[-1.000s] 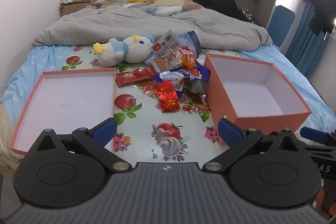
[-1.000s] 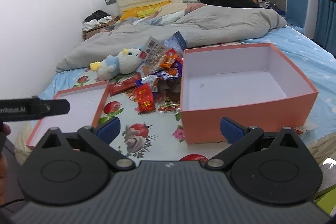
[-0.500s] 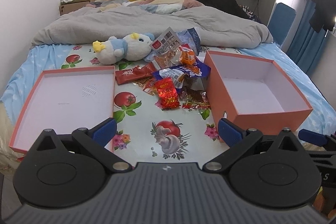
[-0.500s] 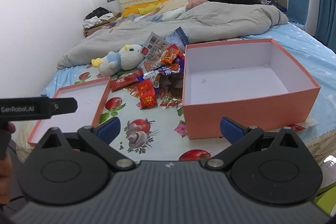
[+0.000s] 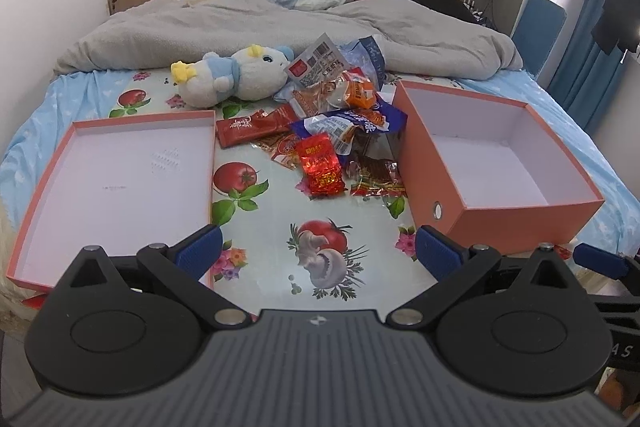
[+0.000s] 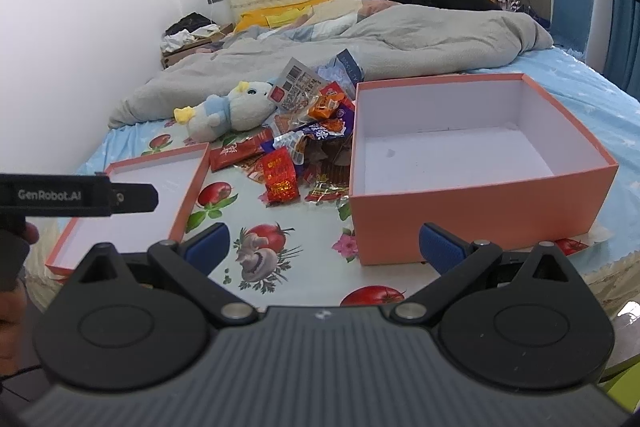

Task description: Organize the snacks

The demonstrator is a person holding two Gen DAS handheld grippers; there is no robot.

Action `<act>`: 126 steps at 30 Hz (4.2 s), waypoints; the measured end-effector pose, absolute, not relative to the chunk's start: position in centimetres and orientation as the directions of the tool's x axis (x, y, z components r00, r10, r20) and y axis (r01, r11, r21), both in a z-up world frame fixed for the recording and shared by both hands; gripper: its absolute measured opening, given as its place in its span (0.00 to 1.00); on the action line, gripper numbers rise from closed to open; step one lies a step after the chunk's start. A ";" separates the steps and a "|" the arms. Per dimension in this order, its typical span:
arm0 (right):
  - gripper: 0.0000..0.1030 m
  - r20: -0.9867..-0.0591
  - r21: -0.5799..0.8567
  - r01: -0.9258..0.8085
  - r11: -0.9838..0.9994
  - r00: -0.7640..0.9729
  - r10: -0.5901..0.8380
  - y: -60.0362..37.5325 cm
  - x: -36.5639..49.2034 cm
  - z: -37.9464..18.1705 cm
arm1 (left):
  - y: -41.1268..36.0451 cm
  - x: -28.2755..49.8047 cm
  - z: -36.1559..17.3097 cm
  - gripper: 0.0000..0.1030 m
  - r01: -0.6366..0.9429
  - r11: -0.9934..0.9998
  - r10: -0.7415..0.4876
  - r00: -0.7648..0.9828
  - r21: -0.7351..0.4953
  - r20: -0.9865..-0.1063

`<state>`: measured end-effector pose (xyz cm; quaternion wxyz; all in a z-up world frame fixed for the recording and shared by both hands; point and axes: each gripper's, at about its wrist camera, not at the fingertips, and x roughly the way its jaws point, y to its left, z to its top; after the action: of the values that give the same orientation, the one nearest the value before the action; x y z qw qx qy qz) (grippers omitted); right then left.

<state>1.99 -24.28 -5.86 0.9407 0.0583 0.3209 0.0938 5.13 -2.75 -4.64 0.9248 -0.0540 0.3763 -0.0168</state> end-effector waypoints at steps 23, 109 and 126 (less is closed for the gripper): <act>0.92 -0.611 0.120 -0.179 0.976 0.762 0.215 -22.7 3.2 -8.0 | -2.3 8.2 -6.9 1.00 -0.002 0.992 -0.089 0.685 -0.124 -0.723; 0.77 -0.790 0.096 -0.391 0.915 0.530 0.309 -12.2 23.9 -21.2 | -2.3 35.7 -24.0 0.59 0.312 0.928 -0.334 0.464 -0.202 -0.820; 0.77 -0.807 0.102 -0.473 0.875 0.475 0.351 -12.3 19.5 -20.6 | 1.2 29.8 -22.0 0.58 0.174 0.959 -0.281 0.504 -0.222 -0.816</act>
<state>19.52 -12.26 -20.64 0.8562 -0.0674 0.4523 0.2405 29.77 1.24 -22.05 0.8655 -0.0556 0.4801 -0.1316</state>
